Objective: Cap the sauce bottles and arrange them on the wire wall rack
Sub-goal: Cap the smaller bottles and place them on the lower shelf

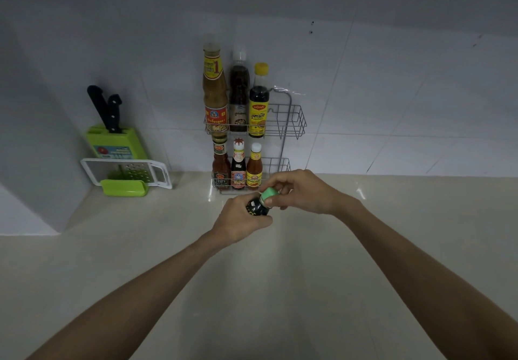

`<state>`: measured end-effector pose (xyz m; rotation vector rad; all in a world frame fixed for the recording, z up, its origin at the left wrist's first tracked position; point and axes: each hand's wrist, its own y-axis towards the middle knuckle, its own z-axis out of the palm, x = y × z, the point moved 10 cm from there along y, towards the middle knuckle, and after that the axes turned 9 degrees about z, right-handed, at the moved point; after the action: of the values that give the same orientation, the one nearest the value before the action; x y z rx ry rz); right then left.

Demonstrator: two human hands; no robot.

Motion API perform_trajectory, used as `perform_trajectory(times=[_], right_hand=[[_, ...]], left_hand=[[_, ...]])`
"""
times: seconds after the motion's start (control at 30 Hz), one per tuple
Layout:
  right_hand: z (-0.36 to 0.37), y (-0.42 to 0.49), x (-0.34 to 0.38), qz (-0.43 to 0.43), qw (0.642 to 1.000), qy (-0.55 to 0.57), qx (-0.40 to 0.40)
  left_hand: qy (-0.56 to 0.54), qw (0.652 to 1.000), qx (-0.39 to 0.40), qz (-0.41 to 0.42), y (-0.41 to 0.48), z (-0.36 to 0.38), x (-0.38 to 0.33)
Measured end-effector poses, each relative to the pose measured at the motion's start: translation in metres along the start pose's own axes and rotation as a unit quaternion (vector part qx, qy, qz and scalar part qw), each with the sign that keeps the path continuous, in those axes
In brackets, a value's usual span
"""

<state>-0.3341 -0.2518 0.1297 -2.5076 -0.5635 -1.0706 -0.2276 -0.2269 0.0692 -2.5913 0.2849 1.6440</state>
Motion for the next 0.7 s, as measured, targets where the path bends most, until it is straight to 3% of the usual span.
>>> perform_trajectory(times=[0.13, 0.27, 0.37, 0.43, 0.53, 0.6, 0.7], right_hand=[[0.005, -0.004, 0.014, -0.058, 0.990, -0.119, -0.053], [0.012, -0.010, 0.025, -0.148, 0.917, -0.312, -0.198], [0.002, -0.004, 0.005, -0.019, 0.962, -0.146, -0.229], [-0.001, 0.000, 0.003, 0.014, 0.973, -0.084, -0.215], [-0.011, 0.013, -0.002, 0.031, 0.993, -0.003, -0.114], [-0.021, 0.017, -0.009, 0.060, 0.996, 0.042, -0.051], [-0.027, 0.020, -0.011, 0.072, 0.992, 0.102, 0.019]], left_hand=[[-0.069, 0.997, 0.031, -0.013, -0.004, 0.007, 0.001], [-0.081, 0.996, 0.037, 0.002, -0.004, 0.011, -0.009], [0.026, 0.998, -0.050, 0.014, -0.005, 0.000, -0.011], [0.063, 0.994, -0.082, 0.020, -0.005, -0.003, -0.015], [0.033, 0.999, 0.024, 0.006, 0.003, 0.011, -0.012], [-0.062, 0.990, 0.123, -0.027, -0.002, 0.024, -0.007], [-0.149, 0.968, 0.197, -0.048, -0.014, 0.032, -0.006]])
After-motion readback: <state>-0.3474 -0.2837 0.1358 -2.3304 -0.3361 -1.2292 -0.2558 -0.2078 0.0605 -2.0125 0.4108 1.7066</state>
